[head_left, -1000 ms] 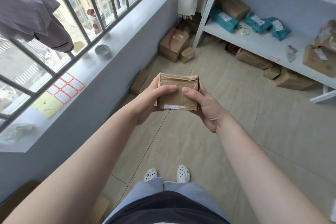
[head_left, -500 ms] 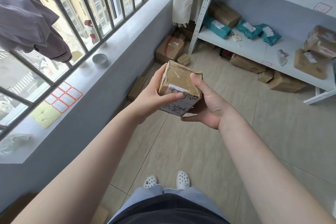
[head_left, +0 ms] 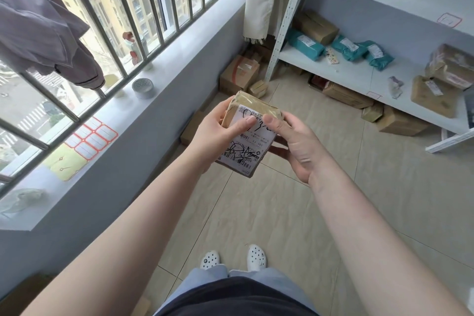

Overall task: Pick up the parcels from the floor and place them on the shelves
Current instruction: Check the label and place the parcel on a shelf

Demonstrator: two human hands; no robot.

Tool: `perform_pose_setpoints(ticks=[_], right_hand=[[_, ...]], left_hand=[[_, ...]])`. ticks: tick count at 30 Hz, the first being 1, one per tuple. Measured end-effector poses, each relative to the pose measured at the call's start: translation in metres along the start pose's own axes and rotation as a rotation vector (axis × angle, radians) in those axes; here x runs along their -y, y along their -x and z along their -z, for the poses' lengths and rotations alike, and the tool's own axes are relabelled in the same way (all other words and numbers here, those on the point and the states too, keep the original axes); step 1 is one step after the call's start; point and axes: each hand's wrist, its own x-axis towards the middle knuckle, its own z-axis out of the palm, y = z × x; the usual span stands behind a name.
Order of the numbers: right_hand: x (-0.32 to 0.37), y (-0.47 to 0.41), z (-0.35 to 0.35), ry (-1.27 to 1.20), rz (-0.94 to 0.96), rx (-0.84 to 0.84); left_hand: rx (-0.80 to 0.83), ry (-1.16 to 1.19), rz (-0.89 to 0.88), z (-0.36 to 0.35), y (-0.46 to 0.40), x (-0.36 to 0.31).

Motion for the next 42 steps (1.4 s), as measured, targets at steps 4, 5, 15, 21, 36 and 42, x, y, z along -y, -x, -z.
perform_pose_setpoints(ticks=[4, 5, 15, 21, 36, 42], right_hand=[[-0.004, 0.000, -0.004, -0.140, -0.044, -0.092], [-0.004, 0.000, -0.006, -0.196, -0.050, -0.107], [-0.023, -0.004, -0.031, -0.497, -0.025, -0.141], [-0.022, -0.007, -0.018, -0.252, -0.057, -0.132], [0.005, 0.016, -0.004, 0.072, 0.010, 0.026], [0.018, 0.028, -0.009, -0.080, 0.027, 0.001]], left_hand=[[-0.160, -0.068, 0.091, -0.004, -0.001, 0.006], [-0.230, -0.107, 0.113, -0.006, -0.001, 0.008], [-0.317, 0.501, 0.433, -0.025, 0.000, 0.015], [-0.245, 0.493, 0.295, -0.015, -0.009, 0.023], [0.045, -0.439, -0.099, 0.040, 0.001, -0.045], [0.001, -0.206, -0.226, 0.035, 0.004, -0.059]])
